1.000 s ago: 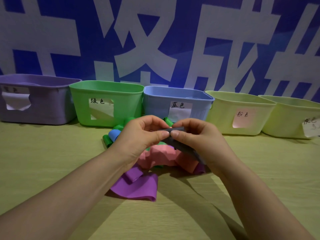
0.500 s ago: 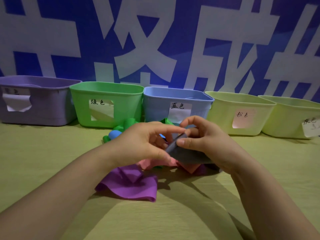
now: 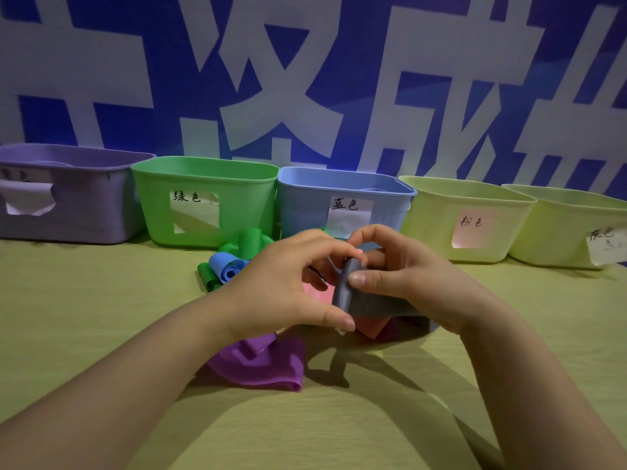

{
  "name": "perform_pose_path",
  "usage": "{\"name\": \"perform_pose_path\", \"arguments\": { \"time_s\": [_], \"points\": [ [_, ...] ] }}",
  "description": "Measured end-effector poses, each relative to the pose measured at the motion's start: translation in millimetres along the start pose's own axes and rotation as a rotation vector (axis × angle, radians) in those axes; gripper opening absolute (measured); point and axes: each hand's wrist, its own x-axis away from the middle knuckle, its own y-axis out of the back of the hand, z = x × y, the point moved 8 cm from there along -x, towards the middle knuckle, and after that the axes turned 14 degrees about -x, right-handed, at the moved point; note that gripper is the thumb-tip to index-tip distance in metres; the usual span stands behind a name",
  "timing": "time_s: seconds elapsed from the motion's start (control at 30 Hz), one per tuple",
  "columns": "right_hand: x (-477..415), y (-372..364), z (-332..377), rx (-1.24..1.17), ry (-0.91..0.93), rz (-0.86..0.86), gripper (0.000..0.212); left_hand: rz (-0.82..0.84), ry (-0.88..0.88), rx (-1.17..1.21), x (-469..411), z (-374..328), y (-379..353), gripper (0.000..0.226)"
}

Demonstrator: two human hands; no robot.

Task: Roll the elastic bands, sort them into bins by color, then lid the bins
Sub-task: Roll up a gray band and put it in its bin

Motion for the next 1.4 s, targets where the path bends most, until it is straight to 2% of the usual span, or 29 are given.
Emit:
{"name": "perform_pose_path", "arguments": {
  "time_s": [0.07,0.3,0.37,0.47,0.53,0.6,0.67,0.8,0.97,1.03,1.17,1.3,1.4],
  "points": [
    [0,0,-1,0.019,-0.004,0.005,0.037,-0.004,0.010,0.014,0,2,-1,0.057],
    [-2,3,-9,0.075,-0.065,-0.008,0.025,-0.012,-0.098,-0.248,2,-5,-4,0.050],
    [-5,7,-10,0.192,-0.023,-0.099,0.025,-0.063,-0.113,-0.338,2,-3,-3,0.049],
    [-4,12,8,0.492,0.212,-0.370,0.020,-0.176,-0.070,-0.430,2,6,3,0.053],
    [0,9,13,0.506,0.264,-0.492,0.020,-0.272,-0.025,-0.447,3,9,10,0.052],
    [-2,0,8,0.485,0.209,-0.495,0.025,-0.345,0.000,-0.452,5,8,14,0.051],
    [-3,-5,4,0.514,0.180,-0.490,0.022,-0.383,0.015,-0.440,6,6,12,0.047],
    [2,-8,10,0.602,0.179,-0.541,0.021,-0.392,0.065,-0.339,9,4,10,0.044],
    [-2,26,41,0.608,0.110,-0.570,0.018,-0.346,0.111,-0.334,8,7,16,0.075],
    [-7,42,60,0.577,0.104,-0.564,0.015,-0.362,0.156,-0.333,8,12,21,0.076],
    [-15,53,105,0.639,0.174,-0.572,0.007,-0.359,0.219,-0.265,0,23,23,0.063],
    [-25,55,151,0.736,0.270,-0.598,0.008,-0.295,0.309,-0.210,-23,34,26,0.064],
    [-36,50,175,0.841,0.320,-0.595,0.008,-0.336,0.293,-0.210,-45,29,43,0.058]
  ]
}}
